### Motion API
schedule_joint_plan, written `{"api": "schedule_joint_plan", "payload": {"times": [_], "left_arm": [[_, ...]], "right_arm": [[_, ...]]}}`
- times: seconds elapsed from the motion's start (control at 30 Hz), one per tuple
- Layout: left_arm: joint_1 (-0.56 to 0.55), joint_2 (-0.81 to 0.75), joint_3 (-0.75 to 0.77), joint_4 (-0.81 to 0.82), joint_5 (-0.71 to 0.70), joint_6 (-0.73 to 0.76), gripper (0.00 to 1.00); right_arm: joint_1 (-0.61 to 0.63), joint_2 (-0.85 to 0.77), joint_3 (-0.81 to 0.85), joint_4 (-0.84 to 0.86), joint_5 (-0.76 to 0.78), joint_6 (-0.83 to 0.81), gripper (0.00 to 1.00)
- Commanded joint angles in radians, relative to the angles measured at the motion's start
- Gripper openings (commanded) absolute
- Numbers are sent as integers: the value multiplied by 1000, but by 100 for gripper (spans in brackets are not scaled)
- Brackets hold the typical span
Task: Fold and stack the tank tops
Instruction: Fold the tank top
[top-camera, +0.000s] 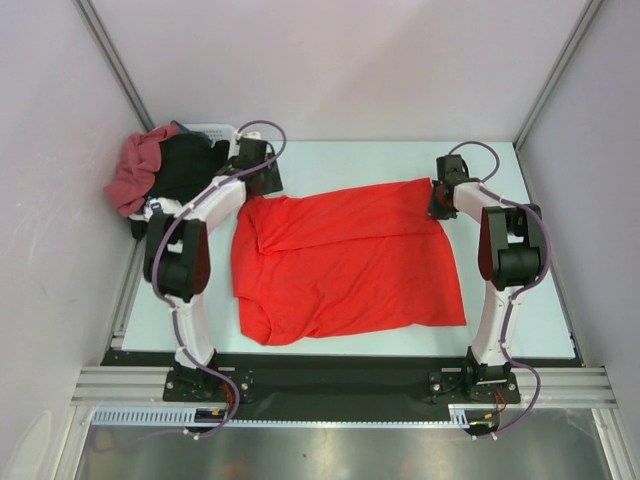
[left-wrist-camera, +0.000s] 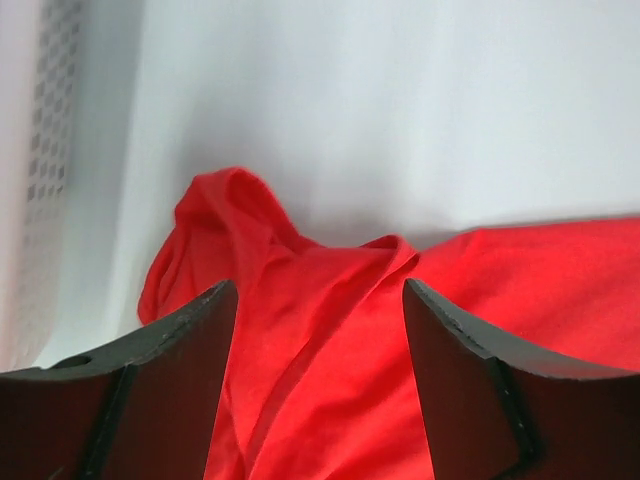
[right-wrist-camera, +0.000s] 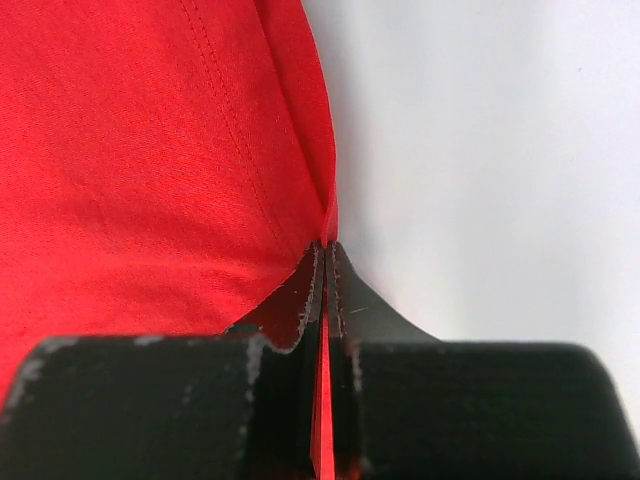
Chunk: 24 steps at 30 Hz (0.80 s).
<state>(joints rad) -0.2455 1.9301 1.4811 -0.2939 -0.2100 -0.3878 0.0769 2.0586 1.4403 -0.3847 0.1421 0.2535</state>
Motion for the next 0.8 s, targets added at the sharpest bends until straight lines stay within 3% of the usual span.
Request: {"api": "schedule_joint_plan", "payload": {"times": [0.0,0.27,0.57,0.77], "left_arm": [[-70,99,183,-180,-97,147,73],[-106,253,436,-313,-141,247,61],[-106,316,456,-364,-95,247,59],[-104,365,482,-412,-144,218,40]], "right_arm": [[-23,6,-32,-86,19,-8,0],[-29,2,-37,-83,1,-8,0],[-37,-6,-44,-83,-4,-3,0],[-42,-11,-49,-82,-1,0,0]]}}
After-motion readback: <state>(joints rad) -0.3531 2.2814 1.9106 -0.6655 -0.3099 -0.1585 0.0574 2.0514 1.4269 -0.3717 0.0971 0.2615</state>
